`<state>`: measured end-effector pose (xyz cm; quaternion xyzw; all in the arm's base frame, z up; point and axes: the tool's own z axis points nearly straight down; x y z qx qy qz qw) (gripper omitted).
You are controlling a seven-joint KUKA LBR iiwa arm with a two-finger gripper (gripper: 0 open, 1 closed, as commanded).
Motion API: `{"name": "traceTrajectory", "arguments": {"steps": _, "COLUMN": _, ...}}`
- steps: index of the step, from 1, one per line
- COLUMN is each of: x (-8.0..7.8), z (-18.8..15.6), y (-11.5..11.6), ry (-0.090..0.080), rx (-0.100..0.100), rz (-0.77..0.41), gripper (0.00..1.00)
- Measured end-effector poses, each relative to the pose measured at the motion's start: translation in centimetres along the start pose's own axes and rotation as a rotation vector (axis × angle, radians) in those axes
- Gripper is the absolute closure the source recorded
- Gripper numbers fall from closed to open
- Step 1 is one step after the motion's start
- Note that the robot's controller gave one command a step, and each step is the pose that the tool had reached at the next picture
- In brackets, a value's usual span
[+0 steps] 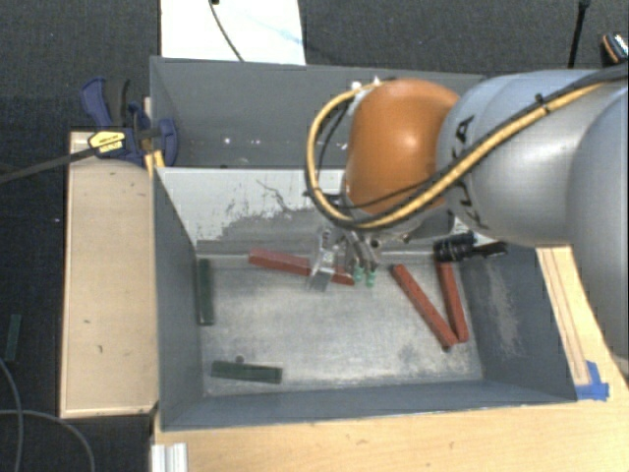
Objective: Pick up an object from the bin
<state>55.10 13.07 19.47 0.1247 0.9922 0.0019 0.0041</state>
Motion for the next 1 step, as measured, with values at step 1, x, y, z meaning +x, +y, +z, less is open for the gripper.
{"name": "traceTrajectory", "arguments": {"steps": 1, "x": -0.92, "z": -5.90, "y": -2.61, "ry": 0.001, "rx": 0.002, "rz": -0.384, "gripper": 1.00}}
